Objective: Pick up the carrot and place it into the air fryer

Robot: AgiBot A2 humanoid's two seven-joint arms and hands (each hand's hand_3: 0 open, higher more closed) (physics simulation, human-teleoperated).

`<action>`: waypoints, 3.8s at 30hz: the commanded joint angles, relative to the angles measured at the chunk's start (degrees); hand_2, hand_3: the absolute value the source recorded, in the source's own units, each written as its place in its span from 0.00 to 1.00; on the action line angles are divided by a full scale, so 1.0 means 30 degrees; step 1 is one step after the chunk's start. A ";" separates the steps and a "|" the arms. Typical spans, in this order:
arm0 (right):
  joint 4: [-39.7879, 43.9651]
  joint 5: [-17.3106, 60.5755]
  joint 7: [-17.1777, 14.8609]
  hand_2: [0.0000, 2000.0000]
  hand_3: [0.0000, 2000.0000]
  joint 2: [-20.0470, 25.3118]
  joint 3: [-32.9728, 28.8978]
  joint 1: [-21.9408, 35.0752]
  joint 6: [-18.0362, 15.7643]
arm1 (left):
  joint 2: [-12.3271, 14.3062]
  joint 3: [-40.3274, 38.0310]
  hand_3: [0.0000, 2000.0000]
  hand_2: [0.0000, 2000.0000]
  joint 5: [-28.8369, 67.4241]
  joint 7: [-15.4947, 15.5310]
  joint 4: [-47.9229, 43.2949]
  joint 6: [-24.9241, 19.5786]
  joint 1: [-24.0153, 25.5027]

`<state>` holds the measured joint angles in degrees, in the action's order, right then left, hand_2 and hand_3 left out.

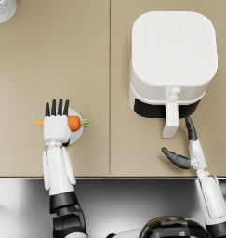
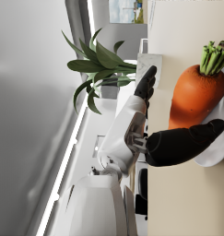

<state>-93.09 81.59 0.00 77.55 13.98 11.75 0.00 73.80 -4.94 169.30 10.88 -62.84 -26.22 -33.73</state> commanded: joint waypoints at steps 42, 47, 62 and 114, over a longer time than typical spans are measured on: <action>0.7999 0.0030 0.0009 1.00 0.98 0.2825 0.2420 0.3836 0.1871 | 0.0008 0.3059 1.00 1.00 -1.1037 -0.3684 -1.0747 0.8155 0.1374; 0.5103 0.0072 -0.0059 1.00 1.00 0.1421 0.3708 0.2338 0.1789 | 0.0360 0.3987 1.00 1.00 -1.1052 -0.3686 -1.0435 0.8149 0.0834; -0.6915 0.0099 -0.0037 1.00 1.00 -0.7120 1.1706 -0.2068 0.0379 | 0.3105 0.9419 1.00 1.00 -1.1054 -0.3683 -0.5960 0.8126 -0.2829; 0.5783 0.0111 0.0215 1.00 1.00 -0.0037 0.6896 0.7453 -0.6354 | 0.1915 -0.0937 0.00 0.00 -1.1064 -0.3630 -1.3001 0.8736 0.5002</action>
<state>-78.03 81.92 0.75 66.07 31.84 26.50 -19.30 79.68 -7.91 136.11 -0.01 -101.38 -0.01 -17.64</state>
